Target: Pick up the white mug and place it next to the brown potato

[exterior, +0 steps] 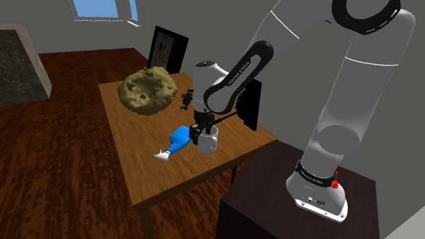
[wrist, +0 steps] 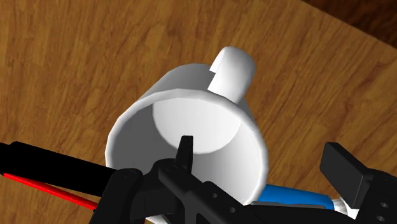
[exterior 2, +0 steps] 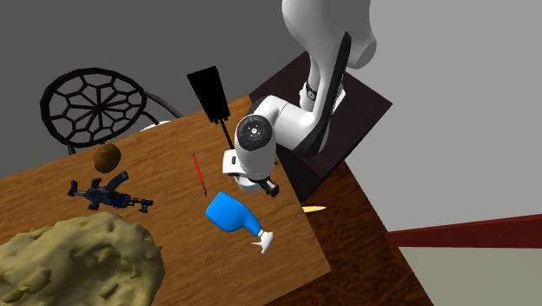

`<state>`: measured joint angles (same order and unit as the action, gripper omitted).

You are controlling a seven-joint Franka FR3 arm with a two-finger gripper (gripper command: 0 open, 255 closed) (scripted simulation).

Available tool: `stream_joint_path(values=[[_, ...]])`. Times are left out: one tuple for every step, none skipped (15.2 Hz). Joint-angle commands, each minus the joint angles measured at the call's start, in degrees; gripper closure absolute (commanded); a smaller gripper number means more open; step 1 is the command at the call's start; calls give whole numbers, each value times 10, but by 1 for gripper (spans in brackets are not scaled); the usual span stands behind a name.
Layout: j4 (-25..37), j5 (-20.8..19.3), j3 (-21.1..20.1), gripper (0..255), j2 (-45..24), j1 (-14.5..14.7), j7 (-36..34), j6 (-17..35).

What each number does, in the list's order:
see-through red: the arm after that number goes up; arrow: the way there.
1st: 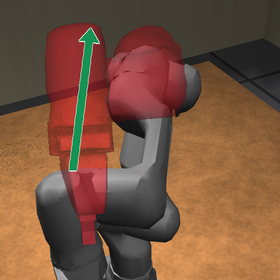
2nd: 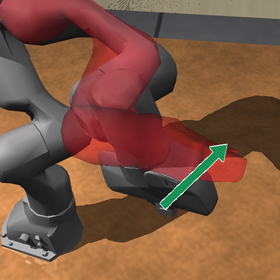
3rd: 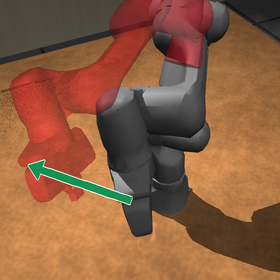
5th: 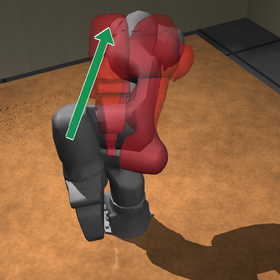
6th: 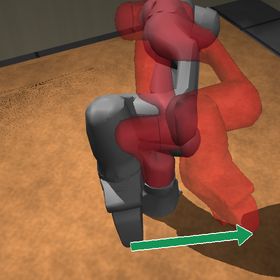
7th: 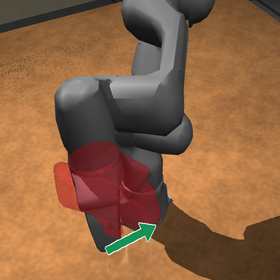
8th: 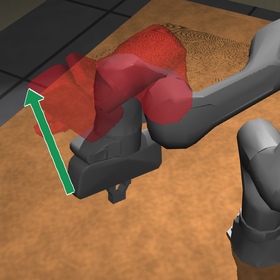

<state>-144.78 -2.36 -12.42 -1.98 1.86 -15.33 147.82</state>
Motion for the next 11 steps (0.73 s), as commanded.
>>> stream_joint_path(values=[[-1,-2,0,0,-4,0,-1,6],[-1,-2,0,0,-4,0,-1,6],[-1,-2,0,0,-4,0,-1,6],[-1,-2,0,0,-4,0,-1,6],[-1,-2,0,0,-4,0,-1,6],[-1,-2,0,0,-4,0,-1,6],[-1,-2,0,0,-4,0,-1,6],[-1,-2,0,255,-4,0,-1,6],[-1,-2,0,255,-4,0,-1,6],[-1,-2,0,255,-4,0,-1,6],[-1,-2,0,255,-4,0,-1,6]])
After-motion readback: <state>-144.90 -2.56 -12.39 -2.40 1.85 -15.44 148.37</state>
